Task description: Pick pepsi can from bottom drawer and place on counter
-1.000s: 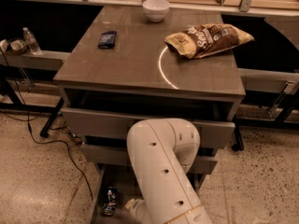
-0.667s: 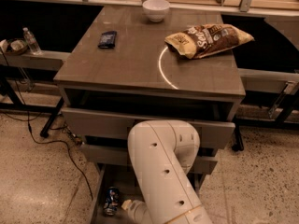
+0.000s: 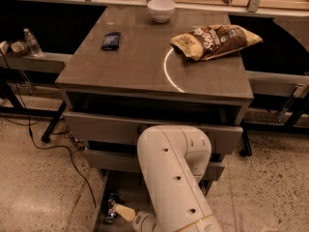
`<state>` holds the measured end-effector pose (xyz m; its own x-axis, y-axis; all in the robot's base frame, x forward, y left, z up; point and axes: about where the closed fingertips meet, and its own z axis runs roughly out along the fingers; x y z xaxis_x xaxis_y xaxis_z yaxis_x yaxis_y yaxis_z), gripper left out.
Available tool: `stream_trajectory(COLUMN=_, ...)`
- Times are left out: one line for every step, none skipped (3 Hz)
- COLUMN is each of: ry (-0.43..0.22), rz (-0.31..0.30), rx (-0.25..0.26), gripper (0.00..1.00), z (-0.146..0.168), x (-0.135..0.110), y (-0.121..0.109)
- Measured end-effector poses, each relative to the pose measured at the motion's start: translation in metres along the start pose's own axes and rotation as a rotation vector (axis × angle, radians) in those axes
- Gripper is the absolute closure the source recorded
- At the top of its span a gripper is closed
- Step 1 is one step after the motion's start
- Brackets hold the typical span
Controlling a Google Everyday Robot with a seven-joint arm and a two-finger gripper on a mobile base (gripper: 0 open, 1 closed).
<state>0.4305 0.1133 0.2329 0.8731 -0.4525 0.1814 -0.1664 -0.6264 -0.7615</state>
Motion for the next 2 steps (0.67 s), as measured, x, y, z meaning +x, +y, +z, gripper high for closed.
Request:
stream_trajectory(ry=-0.002, rz=-0.011, rx=0.006, gripper=0.0, z=0.0001, x=-0.0015, y=-0.0025)
stream_trajectory(ry=-0.007, rz=-0.048, rx=0.026, gripper=0.0, z=0.0005, x=-0.0065, y=-0.0108)
